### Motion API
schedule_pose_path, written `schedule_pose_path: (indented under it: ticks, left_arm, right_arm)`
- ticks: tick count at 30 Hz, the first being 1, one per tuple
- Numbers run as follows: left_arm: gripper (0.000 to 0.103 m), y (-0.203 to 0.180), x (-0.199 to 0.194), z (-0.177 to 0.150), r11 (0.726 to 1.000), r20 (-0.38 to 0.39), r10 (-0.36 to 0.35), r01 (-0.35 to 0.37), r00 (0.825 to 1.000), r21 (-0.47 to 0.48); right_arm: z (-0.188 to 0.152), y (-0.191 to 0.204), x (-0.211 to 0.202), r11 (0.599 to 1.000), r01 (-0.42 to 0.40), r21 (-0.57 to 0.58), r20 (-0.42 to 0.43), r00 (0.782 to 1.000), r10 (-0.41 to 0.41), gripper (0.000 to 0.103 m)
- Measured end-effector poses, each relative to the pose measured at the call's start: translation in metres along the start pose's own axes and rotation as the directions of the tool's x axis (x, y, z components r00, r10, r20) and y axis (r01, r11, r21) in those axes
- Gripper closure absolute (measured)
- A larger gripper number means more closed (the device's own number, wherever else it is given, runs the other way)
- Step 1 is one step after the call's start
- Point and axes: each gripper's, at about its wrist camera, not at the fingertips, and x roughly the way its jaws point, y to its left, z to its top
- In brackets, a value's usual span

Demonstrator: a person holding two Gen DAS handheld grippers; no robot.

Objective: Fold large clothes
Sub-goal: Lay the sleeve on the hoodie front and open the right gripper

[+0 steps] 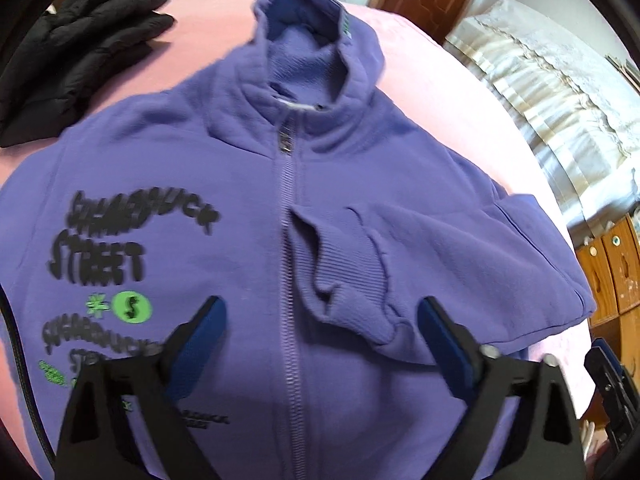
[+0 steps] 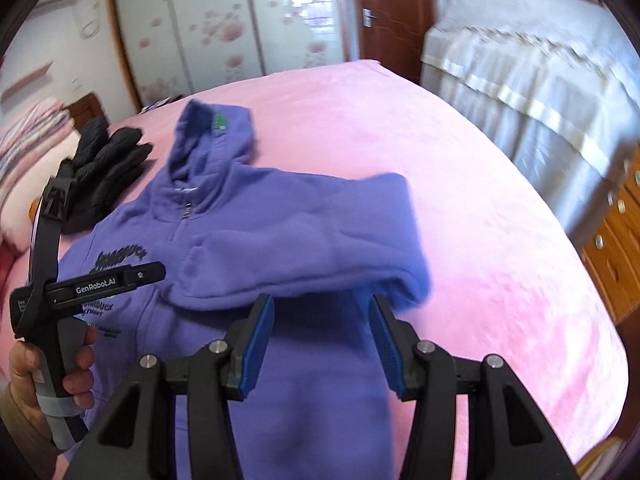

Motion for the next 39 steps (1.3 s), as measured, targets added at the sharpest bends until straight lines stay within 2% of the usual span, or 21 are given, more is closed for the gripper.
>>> schedule_pose_path:
  ticks: [3, 4, 5, 7, 8, 10, 12, 14, 18, 20, 22, 24, 26, 29, 37, 39]
  left_arm:
    - [0.037, -0.005, 0.013, 0.004, 0.999, -0.046, -0.042, 0.042, 0.998, -0.012]
    - [0.053, -0.007, 0.017, 0.005, 0.998, -0.063, -0.061, 0.06, 0.996, -0.014]
    - [0.076, -0.009, 0.022, 0.007, 0.997, -0.079, -0.071, 0.07, 0.994, -0.012]
    - [0.09, -0.016, 0.03, 0.01, 0.997, -0.106, -0.071, 0.072, 0.992, 0.005]
    - [0.093, -0.022, 0.03, 0.012, 0.999, -0.099, -0.043, 0.045, 0.994, 0.021]
    - [0.094, -0.035, 0.025, 0.016, 0.996, -0.062, 0.015, -0.009, 0.998, 0.089]
    - [0.094, -0.049, 0.008, 0.024, 0.986, 0.019, 0.058, -0.06, 0.998, 0.155]
    - [0.094, -0.055, -0.012, 0.033, 0.977, 0.104, 0.087, -0.106, 0.991, 0.185]
    - [0.094, -0.039, -0.046, 0.052, 0.973, 0.231, 0.126, -0.166, 0.965, 0.161]
    - [0.094, -0.025, -0.051, 0.059, 0.972, 0.256, 0.159, -0.197, 0.953, 0.131]
    - [0.094, -0.004, -0.046, 0.06, 0.971, 0.238, 0.197, -0.222, 0.951, 0.087]
    - [0.094, 0.018, -0.034, 0.057, 0.976, 0.202, 0.194, -0.209, 0.96, 0.055]
    - [0.094, 0.036, -0.015, 0.05, 0.975, 0.16, 0.211, -0.22, 0.964, 0.04]
    - [0.093, 0.052, 0.014, 0.039, 0.97, 0.093, 0.24, -0.244, 0.966, 0.024]
    - [0.09, 0.059, 0.017, 0.029, 0.974, 0.114, 0.222, -0.225, 0.968, 0.016]
    - [0.084, 0.059, 0.012, 0.026, 0.974, 0.103, 0.224, -0.227, 0.969, 0.021]
  right_arm:
    - [-0.006, -0.018, 0.004, 0.999, 0.025, 0.037, -0.014, 1.0, -0.024, 0.053]
    - [-0.009, -0.022, 0.008, 0.998, 0.034, 0.044, -0.023, 0.999, -0.033, 0.053]
    - [-0.011, -0.028, 0.012, 0.998, 0.042, 0.052, -0.036, 0.999, -0.04, 0.053]
    - [-0.016, -0.032, 0.02, 0.997, 0.053, 0.058, -0.057, 0.997, -0.05, 0.053]
    - [-0.017, -0.035, 0.025, 0.997, 0.058, 0.059, -0.066, 0.996, -0.054, 0.053]
    - [-0.018, -0.038, 0.032, 0.996, 0.07, 0.057, -0.077, 0.995, -0.065, 0.053]
    - [-0.017, -0.04, 0.041, 0.996, 0.073, 0.053, -0.078, 0.995, -0.069, 0.053]
    - [-0.013, -0.038, 0.049, 0.997, 0.066, 0.045, -0.078, 0.995, -0.062, 0.053]
    - [-0.005, -0.03, 0.068, 0.995, 0.098, 0.001, -0.075, 0.992, -0.098, 0.053]
    - [-0.001, -0.026, 0.076, 0.995, 0.098, -0.008, -0.071, 0.993, -0.098, 0.053]
    - [0.001, -0.021, 0.083, 0.994, 0.111, -0.019, -0.069, 0.991, -0.112, 0.054]
    - [0.002, -0.019, 0.092, 0.992, 0.126, -0.026, -0.082, 0.988, -0.128, 0.054]
    - [-0.001, -0.017, 0.1, 0.992, 0.121, -0.029, -0.107, 0.986, -0.124, 0.054]
    - [-0.007, -0.013, 0.109, 0.985, 0.168, -0.047, -0.134, 0.976, -0.173, 0.054]
    - [-0.008, -0.023, 0.093, 0.99, 0.143, -0.005, -0.182, 0.973, -0.142, 0.054]
    - [-0.007, -0.022, 0.079, 0.99, 0.141, -0.006, -0.168, 0.976, -0.14, 0.054]
